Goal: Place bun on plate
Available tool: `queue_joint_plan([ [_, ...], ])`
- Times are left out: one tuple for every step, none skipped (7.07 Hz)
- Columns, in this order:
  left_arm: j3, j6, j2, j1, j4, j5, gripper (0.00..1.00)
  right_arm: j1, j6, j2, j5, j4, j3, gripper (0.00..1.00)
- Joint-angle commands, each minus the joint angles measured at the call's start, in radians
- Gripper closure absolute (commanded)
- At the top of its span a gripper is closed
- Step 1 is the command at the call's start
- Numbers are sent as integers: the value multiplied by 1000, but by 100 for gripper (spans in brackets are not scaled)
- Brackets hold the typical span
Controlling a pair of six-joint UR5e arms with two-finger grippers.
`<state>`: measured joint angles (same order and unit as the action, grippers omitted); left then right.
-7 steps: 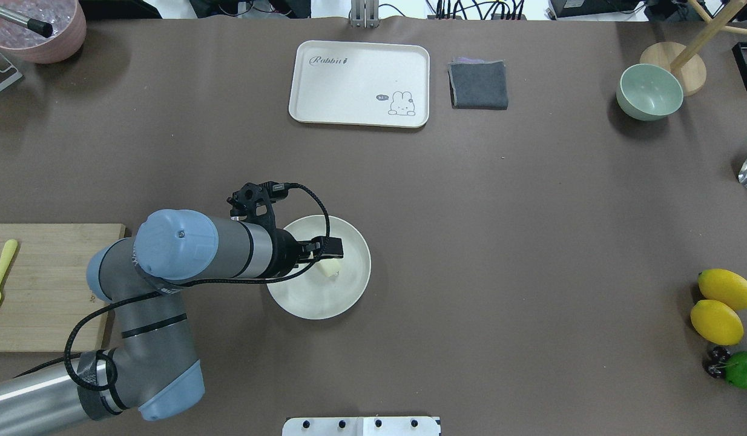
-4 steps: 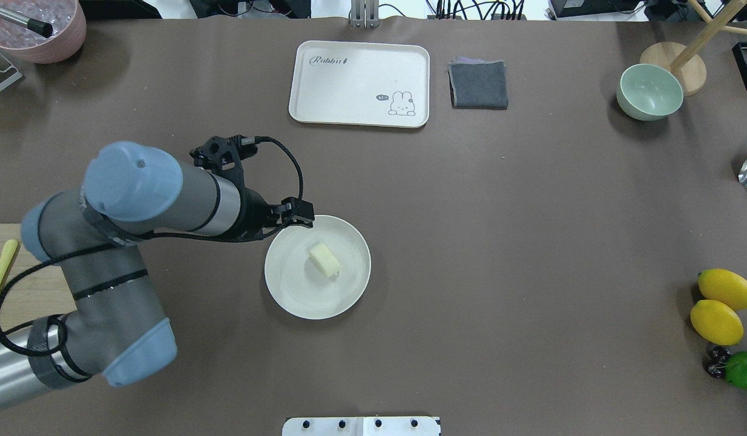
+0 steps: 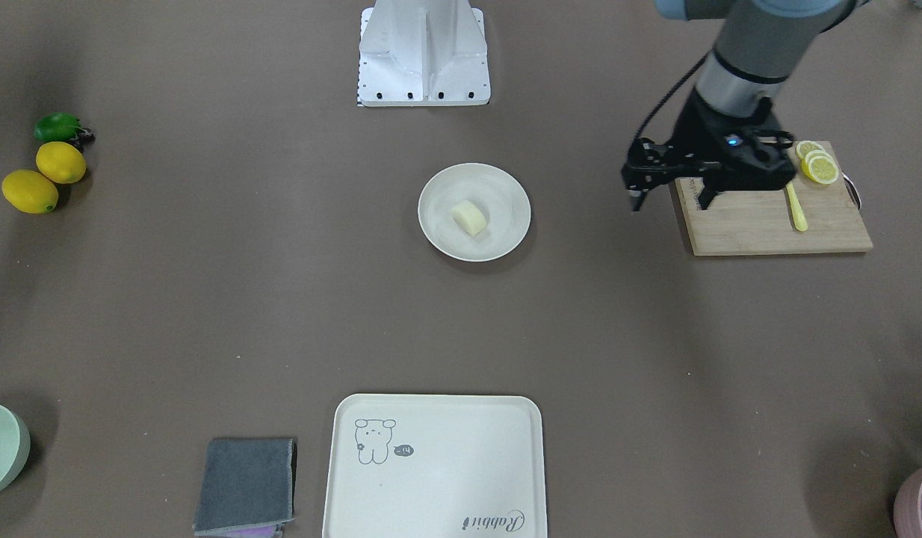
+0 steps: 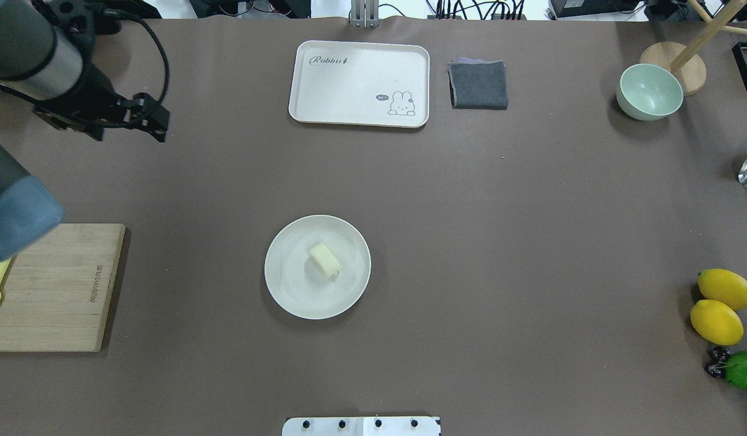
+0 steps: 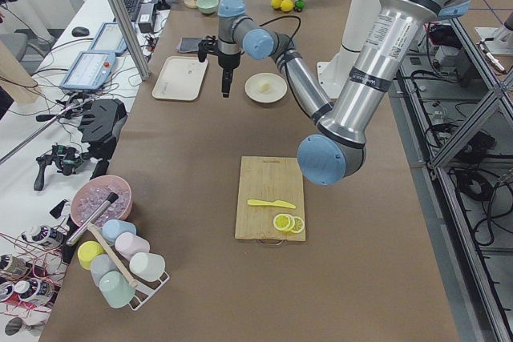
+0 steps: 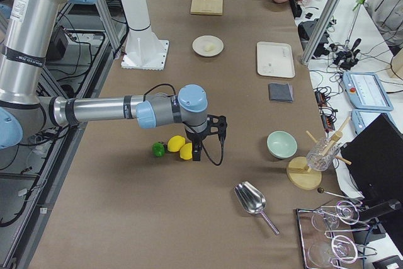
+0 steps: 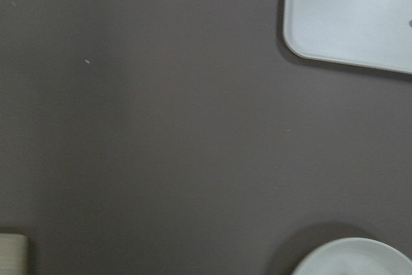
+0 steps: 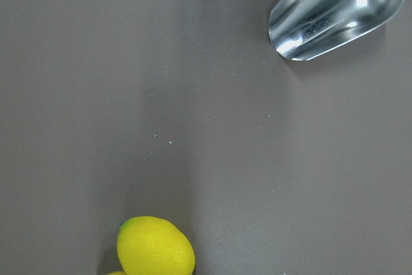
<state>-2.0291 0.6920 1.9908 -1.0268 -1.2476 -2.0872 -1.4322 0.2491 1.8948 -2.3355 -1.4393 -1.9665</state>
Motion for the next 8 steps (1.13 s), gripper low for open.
queue_joint_plan([
  [13, -445, -96, -280, 175, -116, 2, -25, -31, -8, 1, -27, 23, 0],
  [42, -645, -166, -377, 172, -132, 2, -43, -98, -32, -1, -121, 14, 0],
  [122, -869, -205, -500, 169, -134, 2, -104, -237, -75, 1, -250, 14, 0],
  [189, -1032, -251, -566, 166, -132, 2, -167, -369, -121, 13, -380, 14, 0],
  [272, -1084, -303, -613, 108, -125, 2, -210, -446, -162, 57, -462, 12, 0],
  [317, -1082, -393, -646, -43, -134, 2, -215, -453, -166, 77, -469, 14, 0],
  [322, -1071, -487, -647, -172, -146, 2, -215, -453, -166, 76, -467, 15, 0],
  [319, -1071, -542, -650, -190, -233, 2, -215, -453, -163, 71, -467, 14, 0],
])
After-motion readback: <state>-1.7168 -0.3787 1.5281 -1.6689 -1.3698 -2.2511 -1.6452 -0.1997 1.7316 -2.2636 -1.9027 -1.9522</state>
